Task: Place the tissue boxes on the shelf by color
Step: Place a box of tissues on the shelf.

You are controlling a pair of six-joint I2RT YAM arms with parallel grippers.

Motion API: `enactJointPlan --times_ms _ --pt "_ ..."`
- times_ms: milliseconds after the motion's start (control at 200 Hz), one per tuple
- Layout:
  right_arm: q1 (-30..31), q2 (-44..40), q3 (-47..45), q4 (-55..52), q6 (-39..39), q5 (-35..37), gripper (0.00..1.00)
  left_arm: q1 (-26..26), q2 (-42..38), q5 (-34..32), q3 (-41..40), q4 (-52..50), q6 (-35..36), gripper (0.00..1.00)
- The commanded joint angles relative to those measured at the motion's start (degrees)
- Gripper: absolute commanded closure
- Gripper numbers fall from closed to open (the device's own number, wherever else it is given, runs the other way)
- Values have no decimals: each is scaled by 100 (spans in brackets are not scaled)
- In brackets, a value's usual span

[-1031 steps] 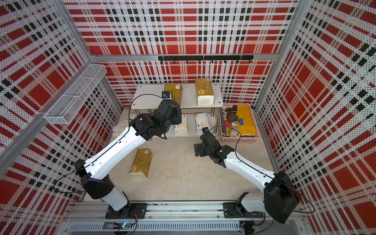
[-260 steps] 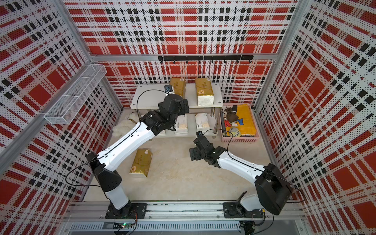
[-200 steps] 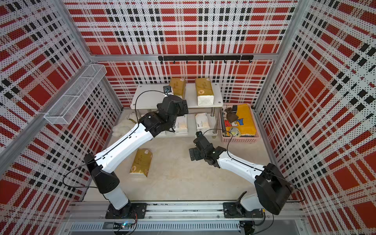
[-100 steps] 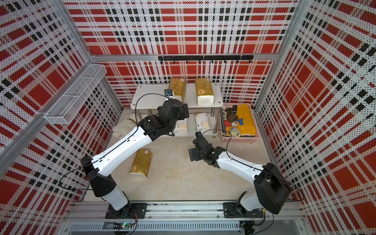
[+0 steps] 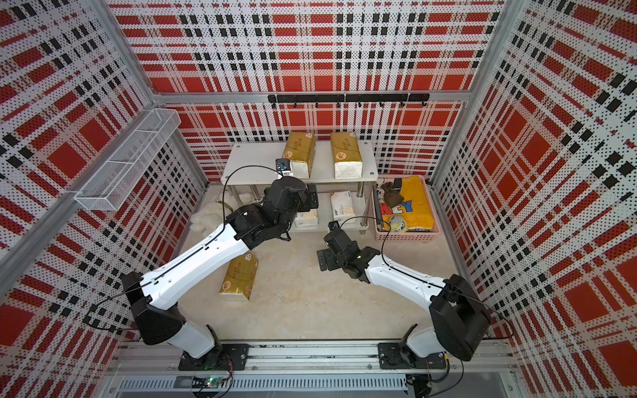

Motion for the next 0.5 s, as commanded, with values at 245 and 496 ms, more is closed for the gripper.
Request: enactJointPlan --times_ms 245,496 --pt "57 66 253 -223 30 100 0 -468 -1138 407 -1291 100 -255 1" --pt "75 -81 376 -399 17 262 0 -510 -2025 593 -2870 -291 -907 0"
